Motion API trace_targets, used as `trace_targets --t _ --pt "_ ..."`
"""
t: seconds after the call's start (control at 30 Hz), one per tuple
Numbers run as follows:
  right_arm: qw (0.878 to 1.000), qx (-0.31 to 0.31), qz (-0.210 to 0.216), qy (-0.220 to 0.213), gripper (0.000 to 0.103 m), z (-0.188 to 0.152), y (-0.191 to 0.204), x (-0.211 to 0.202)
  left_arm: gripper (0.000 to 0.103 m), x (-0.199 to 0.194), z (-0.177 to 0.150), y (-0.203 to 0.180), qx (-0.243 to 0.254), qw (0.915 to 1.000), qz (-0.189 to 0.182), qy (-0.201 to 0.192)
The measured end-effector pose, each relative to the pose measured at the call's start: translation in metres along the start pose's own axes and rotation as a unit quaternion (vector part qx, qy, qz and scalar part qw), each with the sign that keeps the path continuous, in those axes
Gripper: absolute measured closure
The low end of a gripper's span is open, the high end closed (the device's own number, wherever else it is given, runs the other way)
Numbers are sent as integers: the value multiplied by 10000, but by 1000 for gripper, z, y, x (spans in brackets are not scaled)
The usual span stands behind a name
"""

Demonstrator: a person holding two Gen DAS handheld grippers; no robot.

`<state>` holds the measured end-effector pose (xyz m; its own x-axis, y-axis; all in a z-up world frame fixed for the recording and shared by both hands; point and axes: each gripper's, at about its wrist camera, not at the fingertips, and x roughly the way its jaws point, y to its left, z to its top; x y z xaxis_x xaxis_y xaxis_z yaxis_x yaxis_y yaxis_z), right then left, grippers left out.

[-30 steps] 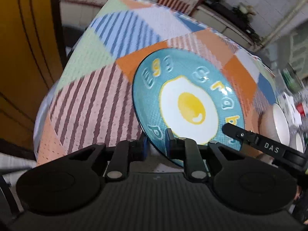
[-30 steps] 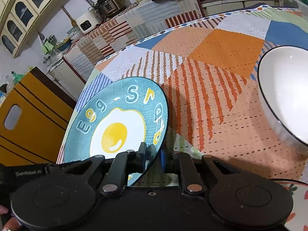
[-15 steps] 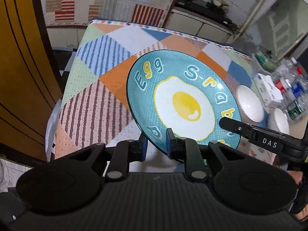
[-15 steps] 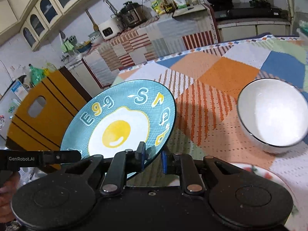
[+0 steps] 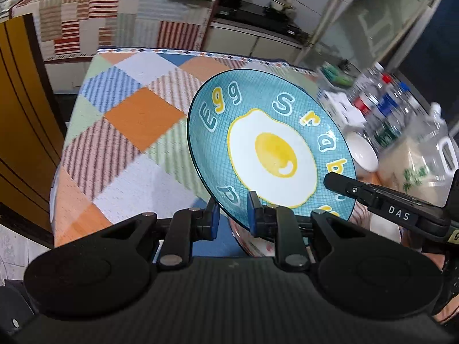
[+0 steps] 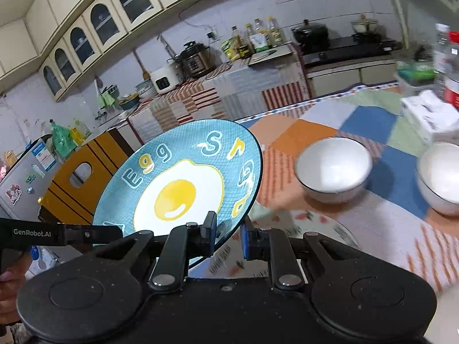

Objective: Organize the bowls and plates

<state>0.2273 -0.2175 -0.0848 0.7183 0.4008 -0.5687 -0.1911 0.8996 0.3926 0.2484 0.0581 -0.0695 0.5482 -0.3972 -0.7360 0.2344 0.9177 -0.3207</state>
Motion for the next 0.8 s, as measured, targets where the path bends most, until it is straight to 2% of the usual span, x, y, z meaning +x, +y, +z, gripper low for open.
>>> trace_targets --t 0.37,0.8 --pt "9986 365 -363 96 81 -40 -27 -29 85 22 -30 -31 142 9988 -142 436" --pt "9951 601 -649 452 81 -69 -52 -18 85 71 -46 -35 -127 9946 -56 1030"
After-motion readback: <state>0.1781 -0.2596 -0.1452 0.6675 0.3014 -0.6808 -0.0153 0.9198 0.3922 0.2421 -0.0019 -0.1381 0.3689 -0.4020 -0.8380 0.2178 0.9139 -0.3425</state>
